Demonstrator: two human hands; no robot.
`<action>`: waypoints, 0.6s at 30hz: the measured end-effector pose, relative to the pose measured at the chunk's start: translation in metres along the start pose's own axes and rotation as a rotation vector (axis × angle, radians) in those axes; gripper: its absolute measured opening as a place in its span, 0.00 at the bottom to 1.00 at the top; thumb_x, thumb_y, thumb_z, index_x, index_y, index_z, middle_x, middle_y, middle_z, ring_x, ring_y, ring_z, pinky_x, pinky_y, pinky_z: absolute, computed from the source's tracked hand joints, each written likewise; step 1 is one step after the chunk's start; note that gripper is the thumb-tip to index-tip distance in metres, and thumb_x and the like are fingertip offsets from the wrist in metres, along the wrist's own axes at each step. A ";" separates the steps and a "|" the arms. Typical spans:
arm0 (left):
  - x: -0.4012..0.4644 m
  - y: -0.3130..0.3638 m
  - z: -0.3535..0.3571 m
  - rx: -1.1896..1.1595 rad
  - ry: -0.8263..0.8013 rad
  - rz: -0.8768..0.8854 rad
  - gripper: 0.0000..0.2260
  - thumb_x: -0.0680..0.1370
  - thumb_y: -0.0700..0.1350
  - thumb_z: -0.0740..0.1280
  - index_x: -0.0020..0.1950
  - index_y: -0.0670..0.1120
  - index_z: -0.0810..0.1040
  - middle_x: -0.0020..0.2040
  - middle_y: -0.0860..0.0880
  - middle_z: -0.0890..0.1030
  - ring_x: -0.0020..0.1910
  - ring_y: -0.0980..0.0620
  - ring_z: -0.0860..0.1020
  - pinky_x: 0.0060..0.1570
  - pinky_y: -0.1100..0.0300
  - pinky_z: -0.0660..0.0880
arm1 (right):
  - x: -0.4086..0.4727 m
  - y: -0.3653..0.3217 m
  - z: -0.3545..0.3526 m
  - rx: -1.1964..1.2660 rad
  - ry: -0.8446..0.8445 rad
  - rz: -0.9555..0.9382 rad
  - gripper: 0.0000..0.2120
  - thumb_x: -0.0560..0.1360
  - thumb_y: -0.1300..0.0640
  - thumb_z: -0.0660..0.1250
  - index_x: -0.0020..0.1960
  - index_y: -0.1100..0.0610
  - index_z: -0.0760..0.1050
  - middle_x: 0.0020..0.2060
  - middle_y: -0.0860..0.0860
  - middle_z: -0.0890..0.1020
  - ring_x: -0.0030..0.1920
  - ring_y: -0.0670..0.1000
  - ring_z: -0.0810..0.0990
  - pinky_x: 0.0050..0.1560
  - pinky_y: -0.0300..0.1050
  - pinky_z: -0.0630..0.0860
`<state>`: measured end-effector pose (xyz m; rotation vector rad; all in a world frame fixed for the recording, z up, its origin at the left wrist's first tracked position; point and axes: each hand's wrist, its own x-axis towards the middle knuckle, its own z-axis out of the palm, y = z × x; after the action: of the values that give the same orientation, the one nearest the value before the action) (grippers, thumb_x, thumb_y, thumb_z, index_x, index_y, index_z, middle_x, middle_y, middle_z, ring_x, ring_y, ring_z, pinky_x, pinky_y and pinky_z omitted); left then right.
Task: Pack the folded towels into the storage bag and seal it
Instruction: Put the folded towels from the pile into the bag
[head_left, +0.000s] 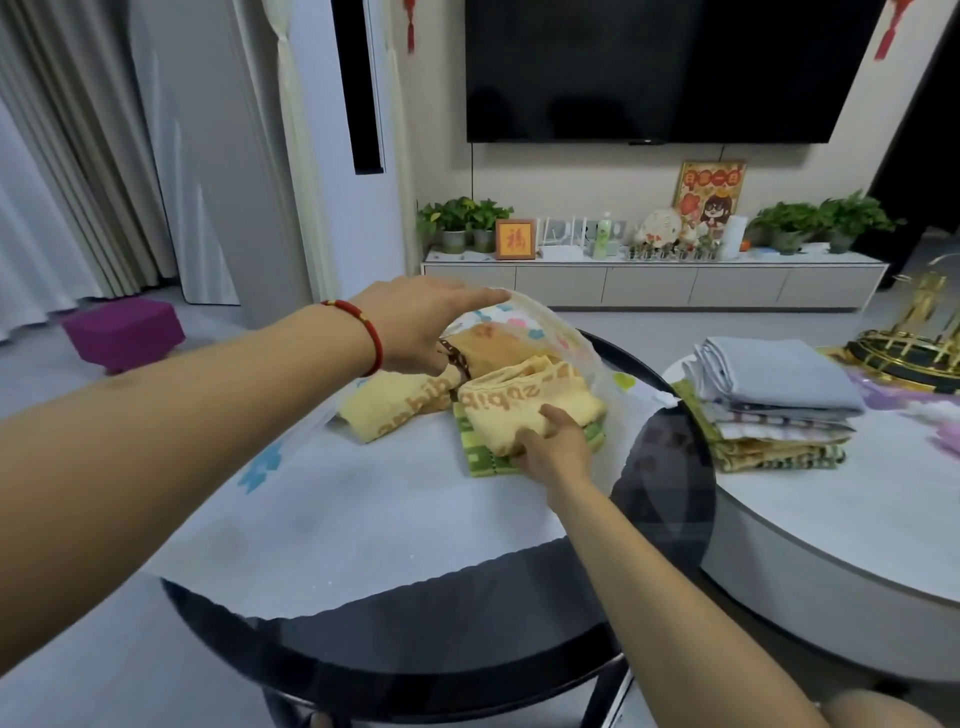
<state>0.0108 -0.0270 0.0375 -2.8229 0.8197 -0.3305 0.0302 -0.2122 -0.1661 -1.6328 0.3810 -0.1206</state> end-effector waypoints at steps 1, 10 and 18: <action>0.000 0.001 0.001 0.007 0.009 0.008 0.41 0.72 0.45 0.72 0.78 0.63 0.52 0.65 0.50 0.75 0.54 0.47 0.74 0.43 0.48 0.80 | -0.006 -0.003 -0.005 -0.084 -0.021 -0.018 0.27 0.78 0.61 0.67 0.76 0.49 0.68 0.62 0.57 0.79 0.44 0.57 0.84 0.39 0.48 0.84; 0.007 0.008 0.012 -0.141 0.137 0.069 0.36 0.69 0.58 0.74 0.75 0.61 0.63 0.64 0.52 0.76 0.51 0.53 0.67 0.49 0.51 0.76 | -0.040 -0.029 -0.150 -0.554 0.288 -0.865 0.12 0.75 0.51 0.62 0.39 0.54 0.81 0.30 0.46 0.81 0.30 0.47 0.77 0.33 0.40 0.73; 0.008 0.027 0.046 -0.165 0.151 0.137 0.36 0.69 0.57 0.75 0.74 0.61 0.65 0.77 0.50 0.63 0.70 0.45 0.67 0.69 0.45 0.67 | 0.091 -0.027 -0.271 -0.953 0.574 -0.459 0.14 0.80 0.53 0.61 0.53 0.58 0.83 0.54 0.61 0.83 0.53 0.64 0.79 0.51 0.57 0.78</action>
<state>0.0163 -0.0486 -0.0114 -2.8988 1.1133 -0.4808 0.0380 -0.4966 -0.1251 -2.6088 0.5320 -0.8756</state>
